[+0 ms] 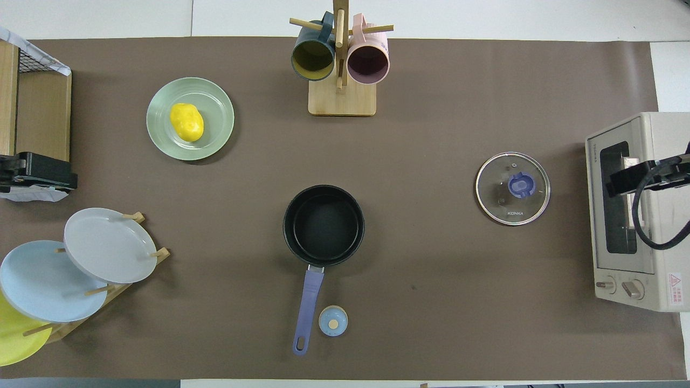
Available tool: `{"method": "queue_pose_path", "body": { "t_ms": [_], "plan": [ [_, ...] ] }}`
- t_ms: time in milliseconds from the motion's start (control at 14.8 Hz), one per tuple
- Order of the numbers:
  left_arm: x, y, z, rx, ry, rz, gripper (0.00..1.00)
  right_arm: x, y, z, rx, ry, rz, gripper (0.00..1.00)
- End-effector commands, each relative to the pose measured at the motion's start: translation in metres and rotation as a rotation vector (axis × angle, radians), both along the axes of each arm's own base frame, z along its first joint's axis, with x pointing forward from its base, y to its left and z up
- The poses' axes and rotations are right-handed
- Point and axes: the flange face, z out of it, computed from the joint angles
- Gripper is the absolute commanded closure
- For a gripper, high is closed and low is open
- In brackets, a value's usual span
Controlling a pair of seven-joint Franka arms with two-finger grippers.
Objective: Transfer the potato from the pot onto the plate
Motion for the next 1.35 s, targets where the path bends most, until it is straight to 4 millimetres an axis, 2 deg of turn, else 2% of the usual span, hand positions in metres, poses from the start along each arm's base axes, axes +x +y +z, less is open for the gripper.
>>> {"method": "queue_pose_path", "body": {
  "t_ms": [0,135,404,741,1280],
  "plan": [
    [-0.01,0.006,-0.013,0.02,0.029,-0.012,0.0,0.0,0.001,-0.001,0.013,-0.016,-0.009,0.0],
    [-0.003,0.007,-0.016,0.015,0.028,-0.009,0.0,0.0,0.004,0.0,0.011,-0.019,-0.002,0.0],
    [0.024,0.004,-0.003,0.012,0.016,-0.007,0.0,0.001,0.004,0.001,0.011,-0.023,0.002,0.0],
    [0.023,0.006,-0.018,0.01,0.012,0.005,0.0,0.002,0.004,0.0,0.011,-0.028,-0.001,0.0],
    [0.02,0.001,-0.018,0.01,0.021,-0.004,0.0,0.002,0.005,0.0,0.011,-0.028,-0.001,0.0]
  ]
}}
